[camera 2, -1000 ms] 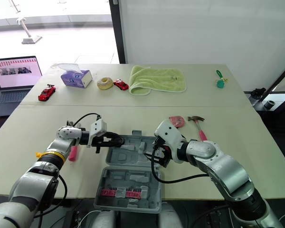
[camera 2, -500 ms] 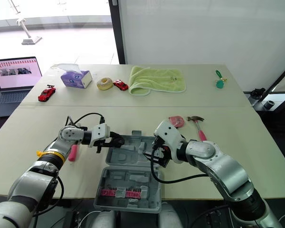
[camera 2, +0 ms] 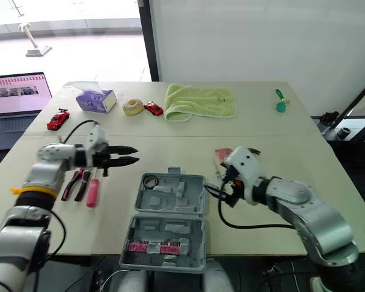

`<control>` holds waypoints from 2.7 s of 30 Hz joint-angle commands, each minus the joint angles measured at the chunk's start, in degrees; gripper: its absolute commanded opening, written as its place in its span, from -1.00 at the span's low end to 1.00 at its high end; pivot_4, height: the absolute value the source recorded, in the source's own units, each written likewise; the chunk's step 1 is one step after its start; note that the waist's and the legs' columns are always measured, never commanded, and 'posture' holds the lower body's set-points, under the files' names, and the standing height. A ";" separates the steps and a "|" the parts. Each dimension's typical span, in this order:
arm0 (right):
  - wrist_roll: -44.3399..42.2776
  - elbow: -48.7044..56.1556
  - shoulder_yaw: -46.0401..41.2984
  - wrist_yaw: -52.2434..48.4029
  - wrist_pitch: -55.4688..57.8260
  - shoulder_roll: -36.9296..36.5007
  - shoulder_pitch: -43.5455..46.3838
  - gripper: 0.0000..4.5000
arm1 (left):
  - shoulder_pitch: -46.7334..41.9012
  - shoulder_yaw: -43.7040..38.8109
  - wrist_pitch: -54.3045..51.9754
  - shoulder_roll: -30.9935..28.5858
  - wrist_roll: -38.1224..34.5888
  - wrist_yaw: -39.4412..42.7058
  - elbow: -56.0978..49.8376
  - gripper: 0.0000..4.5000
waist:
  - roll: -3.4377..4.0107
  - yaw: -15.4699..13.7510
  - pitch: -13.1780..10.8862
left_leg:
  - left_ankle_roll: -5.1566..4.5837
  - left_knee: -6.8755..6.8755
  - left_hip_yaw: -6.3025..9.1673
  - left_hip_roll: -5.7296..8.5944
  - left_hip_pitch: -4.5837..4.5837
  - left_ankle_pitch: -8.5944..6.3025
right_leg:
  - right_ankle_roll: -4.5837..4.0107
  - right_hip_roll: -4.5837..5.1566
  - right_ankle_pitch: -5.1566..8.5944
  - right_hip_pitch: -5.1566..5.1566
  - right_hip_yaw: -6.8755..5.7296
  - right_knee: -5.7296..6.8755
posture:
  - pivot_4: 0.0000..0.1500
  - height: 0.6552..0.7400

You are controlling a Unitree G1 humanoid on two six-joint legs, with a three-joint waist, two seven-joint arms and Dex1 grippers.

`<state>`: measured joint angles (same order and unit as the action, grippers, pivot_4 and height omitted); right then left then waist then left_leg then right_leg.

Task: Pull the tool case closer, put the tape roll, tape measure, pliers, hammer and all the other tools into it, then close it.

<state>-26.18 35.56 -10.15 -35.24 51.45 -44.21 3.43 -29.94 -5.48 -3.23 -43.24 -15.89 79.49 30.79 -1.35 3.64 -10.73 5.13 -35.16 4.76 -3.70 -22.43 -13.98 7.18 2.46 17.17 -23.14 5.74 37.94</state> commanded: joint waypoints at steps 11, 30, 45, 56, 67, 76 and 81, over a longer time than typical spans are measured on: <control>3.44 -8.35 -28.88 -8.97 -20.71 0.44 -26.00 1.00 | 33.12 -29.24 4.42 -16.66 -3.71 -9.64 6.76 0.79 | -0.03 -1.29 -0.05 | 0.02 0.00 -0.12 0.01 0.03 -0.01 | -0.24 0.11 0.18 0.03 -0.03 -0.09 | 1.00 1.00; -1.84 -1.58 -30.56 -5.23 -16.52 4.60 -28.75 1.00 | 35.11 -26.34 5.54 -8.53 -6.21 -11.84 -0.15 0.98 | -0.08 -1.18 0.07 | 0.04 0.03 -0.23 0.00 0.06 -0.02 | -0.41 0.13 0.25 0.06 0.03 -0.17 | 1.00 1.00; 9.08 5.50 2.61 35.73 4.80 26.94 -3.99 1.00 | 35.76 -10.24 -11.85 1.85 -19.43 -10.82 -42.10 0.98 | -0.04 -1.07 0.12 | 0.07 0.00 -0.23 0.00 0.04 0.01 | -0.38 0.09 0.21 -0.03 0.12 -0.06 | 1.00 1.00; 18.14 -20.05 10.38 37.28 -4.64 31.55 11.65 1.00 | 35.84 -11.23 -10.03 0.03 -19.31 -7.94 -41.79 0.98 | -0.01 -0.88 0.10 | 0.07 0.03 -0.22 -0.01 0.04 0.01 | -0.19 0.07 0.11 -0.08 0.11 -0.01 | 1.00 1.00; 20.11 -33.60 8.91 35.36 -10.40 31.61 17.49 1.00 | 39.38 -11.79 -9.07 0.79 -19.41 -9.67 -45.27 0.98 | 0.01 -0.93 0.09 | 0.07 0.02 -0.22 -0.01 0.03 0.01 | -0.18 0.07 0.11 -0.08 0.11 0.03 | 1.00 1.00; 21.17 -38.73 8.57 34.00 -12.16 31.49 19.45 1.00 | 41.01 -12.59 -8.87 0.85 -19.46 -10.07 -46.02 0.98 | 0.01 -0.49 0.08 | 0.07 0.03 -0.22 -0.01 0.03 0.01 | -0.18 0.07 0.11 -0.10 0.10 0.03 | 1.00 1.00; 21.97 -41.01 8.65 33.75 -12.99 31.75 19.99 1.00 | 41.41 -12.67 -8.99 0.96 -19.41 -10.42 -46.30 0.98 | 0.01 0.19 0.08 | 0.07 0.02 -0.22 -0.01 0.03 0.01 | -0.18 0.07 0.10 -0.10 0.10 0.04 | 1.00 1.00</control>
<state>-4.76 -5.84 -0.94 -1.48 39.61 -12.49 22.42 11.24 -16.68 -12.98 -42.27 -34.43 69.48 -13.73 -1.33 3.83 -10.64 5.20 -35.14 4.54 -3.71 -22.40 -13.97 7.00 2.53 17.27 -23.24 5.85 37.97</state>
